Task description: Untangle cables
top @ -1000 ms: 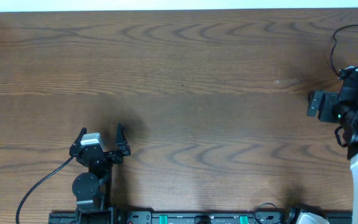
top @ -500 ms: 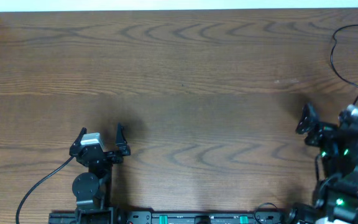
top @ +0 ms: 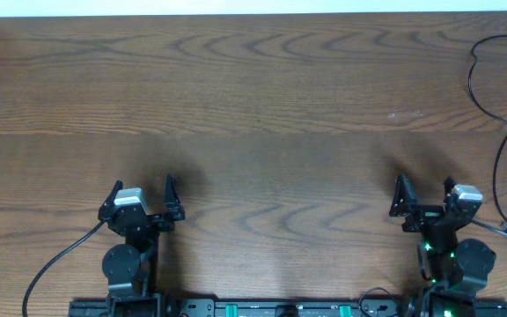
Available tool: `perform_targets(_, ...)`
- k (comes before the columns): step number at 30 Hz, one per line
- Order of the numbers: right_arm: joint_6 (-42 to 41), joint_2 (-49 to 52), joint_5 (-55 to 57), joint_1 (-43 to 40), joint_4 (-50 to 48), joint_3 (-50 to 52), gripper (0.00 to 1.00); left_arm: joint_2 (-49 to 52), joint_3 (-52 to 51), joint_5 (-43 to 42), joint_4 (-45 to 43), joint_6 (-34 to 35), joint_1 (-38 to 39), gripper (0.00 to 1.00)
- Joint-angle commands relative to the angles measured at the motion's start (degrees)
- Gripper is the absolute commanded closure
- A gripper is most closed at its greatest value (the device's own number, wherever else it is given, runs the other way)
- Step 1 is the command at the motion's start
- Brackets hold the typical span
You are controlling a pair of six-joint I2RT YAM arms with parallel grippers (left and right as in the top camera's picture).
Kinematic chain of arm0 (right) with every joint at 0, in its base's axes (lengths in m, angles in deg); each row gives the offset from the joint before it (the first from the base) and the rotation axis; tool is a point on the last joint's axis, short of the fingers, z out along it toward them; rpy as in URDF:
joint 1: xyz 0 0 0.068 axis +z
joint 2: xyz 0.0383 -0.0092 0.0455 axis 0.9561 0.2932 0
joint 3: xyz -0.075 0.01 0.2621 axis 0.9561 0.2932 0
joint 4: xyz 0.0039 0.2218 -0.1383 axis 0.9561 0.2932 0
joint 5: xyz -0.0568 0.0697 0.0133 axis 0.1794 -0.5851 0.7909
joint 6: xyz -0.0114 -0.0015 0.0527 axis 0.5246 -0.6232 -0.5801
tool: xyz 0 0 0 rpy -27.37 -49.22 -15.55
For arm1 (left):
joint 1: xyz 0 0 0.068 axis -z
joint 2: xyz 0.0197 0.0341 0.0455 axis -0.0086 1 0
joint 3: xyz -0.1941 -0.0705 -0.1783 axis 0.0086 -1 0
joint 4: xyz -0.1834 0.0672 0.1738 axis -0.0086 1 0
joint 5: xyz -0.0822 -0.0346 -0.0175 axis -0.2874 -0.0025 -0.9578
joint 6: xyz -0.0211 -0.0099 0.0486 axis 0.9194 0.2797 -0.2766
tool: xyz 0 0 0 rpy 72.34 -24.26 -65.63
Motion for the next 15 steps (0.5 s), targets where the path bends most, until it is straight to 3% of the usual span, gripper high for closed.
perform_targets(1,1.11,-4.2,2.73,2.05,0.57,0.04,0.01,-0.37,-0.92,0.07,2.14,-0.33,0.28,0.02)
perform_targets(15,13.84,-5.88,5.84,6.88,1.05,0.04,0.01,-0.37,-0.92,0.07,2.14,-0.33,0.28,0.03)
